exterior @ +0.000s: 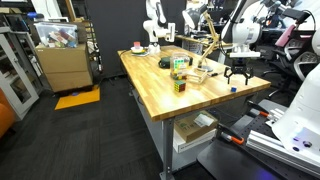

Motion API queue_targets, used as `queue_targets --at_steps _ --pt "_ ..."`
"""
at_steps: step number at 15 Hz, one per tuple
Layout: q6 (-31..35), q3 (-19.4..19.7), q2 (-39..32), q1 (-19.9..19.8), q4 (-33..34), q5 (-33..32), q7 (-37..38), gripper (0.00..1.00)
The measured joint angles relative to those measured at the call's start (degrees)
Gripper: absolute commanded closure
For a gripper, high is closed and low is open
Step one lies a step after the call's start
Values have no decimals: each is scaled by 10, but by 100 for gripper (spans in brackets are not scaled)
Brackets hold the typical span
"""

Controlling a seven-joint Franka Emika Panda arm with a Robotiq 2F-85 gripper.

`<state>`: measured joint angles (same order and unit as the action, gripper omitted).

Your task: Pick up the small Rubik's cube from the table and move it to the left.

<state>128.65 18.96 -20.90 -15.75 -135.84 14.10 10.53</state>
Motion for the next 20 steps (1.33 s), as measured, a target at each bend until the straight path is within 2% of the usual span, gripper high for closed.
queue_targets --at_steps 20 --pt "3 2 -72 -11 58 0 49 0"
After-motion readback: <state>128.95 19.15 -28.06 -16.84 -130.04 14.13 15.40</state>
